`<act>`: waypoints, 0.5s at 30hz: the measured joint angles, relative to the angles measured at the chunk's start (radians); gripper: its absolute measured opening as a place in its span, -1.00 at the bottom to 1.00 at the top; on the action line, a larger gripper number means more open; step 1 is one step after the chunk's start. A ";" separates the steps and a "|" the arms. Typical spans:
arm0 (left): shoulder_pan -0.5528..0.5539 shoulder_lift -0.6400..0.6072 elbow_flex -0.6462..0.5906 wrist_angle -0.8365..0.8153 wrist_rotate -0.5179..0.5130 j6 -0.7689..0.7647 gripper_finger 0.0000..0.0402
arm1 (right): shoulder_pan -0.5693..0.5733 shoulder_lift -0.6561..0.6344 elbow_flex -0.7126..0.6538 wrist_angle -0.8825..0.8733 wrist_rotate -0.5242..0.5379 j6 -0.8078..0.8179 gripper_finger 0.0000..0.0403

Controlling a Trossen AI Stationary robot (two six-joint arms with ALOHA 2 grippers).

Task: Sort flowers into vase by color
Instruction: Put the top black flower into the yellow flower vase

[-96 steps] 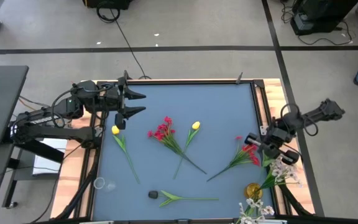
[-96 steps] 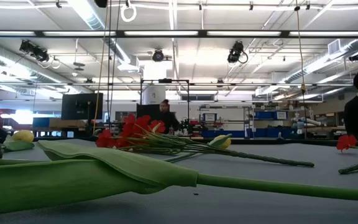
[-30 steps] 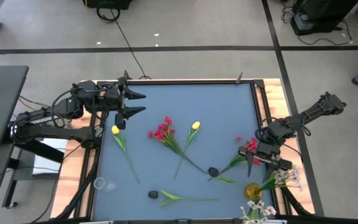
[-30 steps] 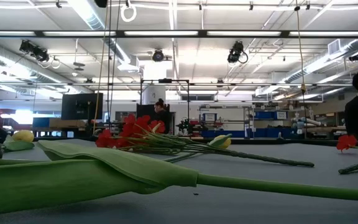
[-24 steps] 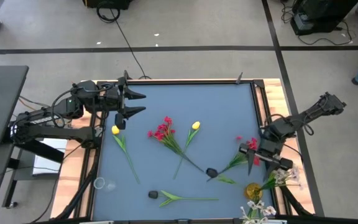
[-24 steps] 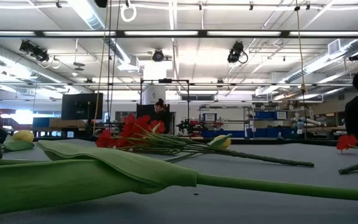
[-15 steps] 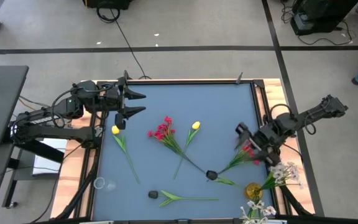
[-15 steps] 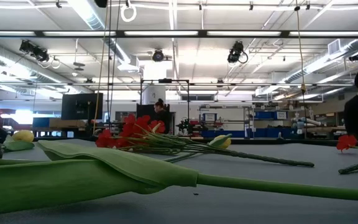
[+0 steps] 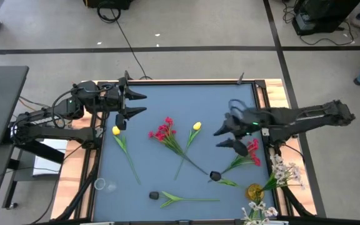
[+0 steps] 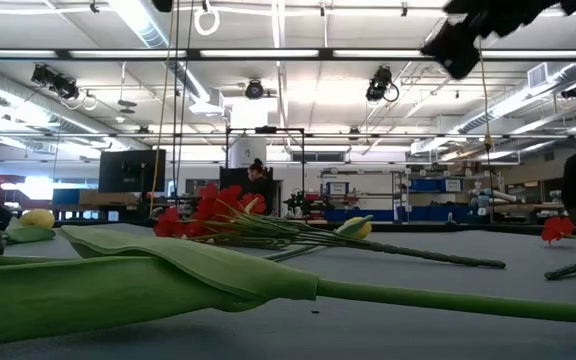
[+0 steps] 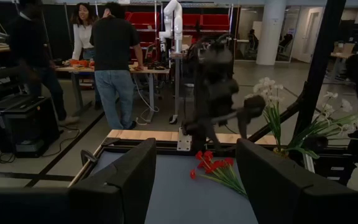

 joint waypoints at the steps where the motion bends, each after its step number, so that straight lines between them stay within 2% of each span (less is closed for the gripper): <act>1: 0.000 0.000 0.000 0.000 0.000 0.000 0.13 | -0.021 0.036 0.013 -0.021 -0.068 -0.012 0.26; 5: 0.000 0.000 0.000 0.000 0.000 0.000 0.13 | -0.087 0.168 0.027 0.023 -0.409 -0.065 0.22; 9: 0.000 0.000 0.000 0.000 0.000 0.000 0.13 | -0.119 0.305 0.027 0.100 -0.660 -0.061 0.13; 11: 0.000 0.000 0.000 0.000 0.000 0.000 0.13 | -0.122 0.369 0.027 0.142 -0.744 -0.045 0.09; 15: 0.000 0.000 0.000 0.000 0.000 0.000 0.13 | -0.122 0.484 0.027 0.201 -0.788 -0.032 0.02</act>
